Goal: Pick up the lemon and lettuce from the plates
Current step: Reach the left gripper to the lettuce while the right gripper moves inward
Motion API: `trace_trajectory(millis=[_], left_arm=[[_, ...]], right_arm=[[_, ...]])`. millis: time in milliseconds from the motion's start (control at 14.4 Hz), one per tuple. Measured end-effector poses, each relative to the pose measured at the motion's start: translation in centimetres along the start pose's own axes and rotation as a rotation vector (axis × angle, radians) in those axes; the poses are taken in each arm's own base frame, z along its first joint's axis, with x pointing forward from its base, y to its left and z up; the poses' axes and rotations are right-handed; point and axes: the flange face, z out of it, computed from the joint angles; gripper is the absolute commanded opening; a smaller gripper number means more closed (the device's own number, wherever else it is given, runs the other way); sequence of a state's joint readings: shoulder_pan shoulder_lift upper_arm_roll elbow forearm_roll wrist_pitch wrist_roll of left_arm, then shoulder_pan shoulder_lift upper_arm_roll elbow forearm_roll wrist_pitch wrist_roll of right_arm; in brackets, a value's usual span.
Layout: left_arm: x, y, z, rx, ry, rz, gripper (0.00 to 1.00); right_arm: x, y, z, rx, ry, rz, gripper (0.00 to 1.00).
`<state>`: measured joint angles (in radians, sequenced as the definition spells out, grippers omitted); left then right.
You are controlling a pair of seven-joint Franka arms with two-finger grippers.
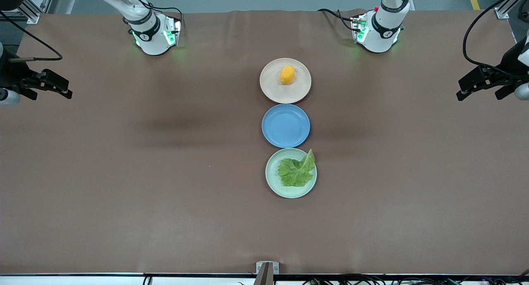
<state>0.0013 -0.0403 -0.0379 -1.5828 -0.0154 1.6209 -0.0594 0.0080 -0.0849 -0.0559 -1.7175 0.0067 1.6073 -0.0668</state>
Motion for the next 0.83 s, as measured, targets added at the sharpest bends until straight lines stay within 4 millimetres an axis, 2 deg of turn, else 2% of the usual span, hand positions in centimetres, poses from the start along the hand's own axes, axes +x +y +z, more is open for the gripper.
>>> trace_trajectory(millis=[555, 694, 832], left_arm=[[0.0, 0.0, 0.2, 0.0, -0.003, 0.0, 1.0], [0.3, 0.2, 1.0, 0.0, -0.019, 0.003, 1.0], [1.0, 0.9, 3.0, 0.001, -0.055, 0.016, 1.0]], right_arm=[[0.1, 0.0, -0.1, -0.001, 0.008, 0.0, 1.0], [0.1, 0.0, -0.2, -0.001, 0.012, 0.0, 1.0], [0.1, 0.0, -0.3, -0.001, 0.013, 0.0, 1.0]])
